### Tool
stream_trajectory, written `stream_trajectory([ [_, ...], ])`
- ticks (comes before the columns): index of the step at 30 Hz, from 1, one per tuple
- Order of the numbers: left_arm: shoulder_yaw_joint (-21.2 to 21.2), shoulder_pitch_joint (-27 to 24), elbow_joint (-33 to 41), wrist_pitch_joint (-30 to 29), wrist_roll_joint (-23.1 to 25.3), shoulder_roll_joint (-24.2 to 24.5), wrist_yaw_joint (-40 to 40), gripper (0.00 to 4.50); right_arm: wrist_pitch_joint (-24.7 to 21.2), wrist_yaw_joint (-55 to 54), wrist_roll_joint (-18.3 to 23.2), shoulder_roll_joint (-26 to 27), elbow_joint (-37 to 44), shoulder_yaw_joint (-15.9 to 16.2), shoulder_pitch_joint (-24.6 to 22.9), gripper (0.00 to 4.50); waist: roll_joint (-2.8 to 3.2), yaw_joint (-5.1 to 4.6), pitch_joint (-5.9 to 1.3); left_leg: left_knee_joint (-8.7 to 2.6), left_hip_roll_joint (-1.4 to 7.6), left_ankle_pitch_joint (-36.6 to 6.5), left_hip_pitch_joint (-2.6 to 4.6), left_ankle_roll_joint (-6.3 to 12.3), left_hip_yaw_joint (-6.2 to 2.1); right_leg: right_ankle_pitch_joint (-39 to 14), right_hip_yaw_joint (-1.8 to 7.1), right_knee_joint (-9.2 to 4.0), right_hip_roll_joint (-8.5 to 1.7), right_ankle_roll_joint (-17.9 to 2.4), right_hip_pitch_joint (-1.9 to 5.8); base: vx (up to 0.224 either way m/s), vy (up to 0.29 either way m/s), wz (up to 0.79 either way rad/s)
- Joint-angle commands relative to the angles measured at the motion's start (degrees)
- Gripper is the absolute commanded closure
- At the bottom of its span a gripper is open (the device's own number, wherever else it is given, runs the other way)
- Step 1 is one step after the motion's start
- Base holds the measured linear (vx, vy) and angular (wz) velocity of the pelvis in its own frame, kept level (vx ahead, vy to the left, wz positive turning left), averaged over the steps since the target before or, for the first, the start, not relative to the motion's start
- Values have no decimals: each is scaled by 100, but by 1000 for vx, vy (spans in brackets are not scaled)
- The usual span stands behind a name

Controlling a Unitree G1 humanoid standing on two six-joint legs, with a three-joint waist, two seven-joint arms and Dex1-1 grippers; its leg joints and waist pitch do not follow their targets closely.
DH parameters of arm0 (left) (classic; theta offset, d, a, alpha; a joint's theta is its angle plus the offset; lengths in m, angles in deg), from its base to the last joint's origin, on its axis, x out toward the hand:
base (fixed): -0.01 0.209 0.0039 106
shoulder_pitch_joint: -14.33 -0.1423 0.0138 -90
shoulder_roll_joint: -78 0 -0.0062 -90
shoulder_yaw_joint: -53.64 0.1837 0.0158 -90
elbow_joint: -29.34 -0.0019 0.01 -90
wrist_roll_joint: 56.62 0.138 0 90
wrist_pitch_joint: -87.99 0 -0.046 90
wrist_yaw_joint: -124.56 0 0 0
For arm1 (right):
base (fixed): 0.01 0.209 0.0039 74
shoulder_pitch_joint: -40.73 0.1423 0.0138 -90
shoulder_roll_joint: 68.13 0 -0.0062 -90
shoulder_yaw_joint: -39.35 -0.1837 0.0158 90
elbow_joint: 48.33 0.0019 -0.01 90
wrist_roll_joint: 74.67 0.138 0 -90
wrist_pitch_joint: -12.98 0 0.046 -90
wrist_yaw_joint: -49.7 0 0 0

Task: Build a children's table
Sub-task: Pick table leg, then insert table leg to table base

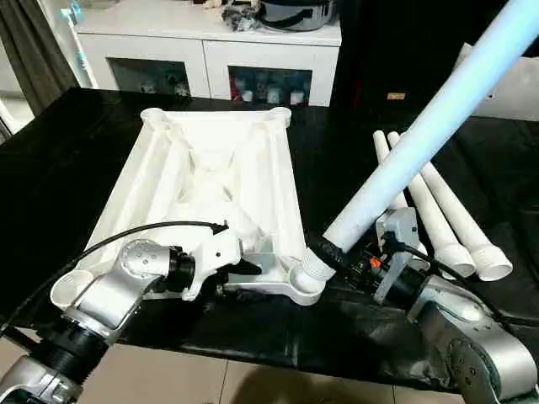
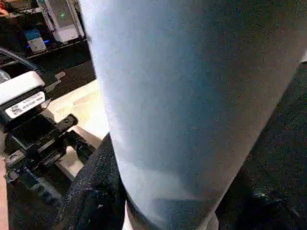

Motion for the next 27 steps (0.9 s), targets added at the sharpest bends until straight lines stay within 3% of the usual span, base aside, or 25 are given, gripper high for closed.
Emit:
stream_trajectory([
  [1,-38,-23,-64,56,91,-5,-53,250,-98,8,122,-66,197,5,-17,257,17,-15,-340,-486,200,-1328,-1,-84,-51,-2393,249,-513,-486,-743,254,0,0,0],
  [11,-51,16,-352,161,284,-56,11,316,-226,50,159,-126,186,32,74,257,-4,-17,-332,-484,199,-1299,-1,-49,-50,-2641,248,-542,-491,-614,231,0,0,0],
  [12,-80,12,-377,167,272,-38,-8,326,-240,57,165,-131,186,36,87,257,-28,-21,-328,-482,196,-1318,-5,-41,-48,-2733,248,-552,-494,-587,227,0,0,0],
  [16,-137,-7,-415,193,278,-4,-55,356,-279,66,211,-159,202,51,98,257,-33,-24,-318,-476,186,-1351,-3,-26,-47,-3014,243,-588,-498,-486,210,0,0,0],
  [22,-159,-15,-471,234,319,-27,-48,398,-308,71,224,-168,218,63,98,257,-21,-21,-319,-486,196,-1337,-3,-19,-57,-3015,243,-584,-499,-458,198,0,0,0],
  [24,-167,-26,-479,221,317,-52,-25,420,-305,59,211,-148,214,90,107,257,44,-17,-324,-490,194,-1379,3,-36,-67,-2977,240,-577,-501,-486,199,0,0,0],
  [25,-168,-27,-484,216,317,-57,-23,432,-297,48,199,-133,202,104,120,257,8,-32,-315,-492,192,-1436,-3,-39,-62,-3009,236,-593,-492,-483,198,0,0,0],
  [26,-168,-29,-485,209,325,-62,-32,432,-288,39,195,-124,194,113,129,257,51,-20,-318,-494,191,-1456,5,-50,-71,-3034,237,-589,-503,-487,199,0,0,0],
  [27,-179,-32,-490,207,344,-71,-50,435,-279,24,194,-110,185,115,137,257,22,-32,-323,-499,189,-1457,-11,-56,-77,-3042,234,-587,-503,-480,217,0,0,0],
])
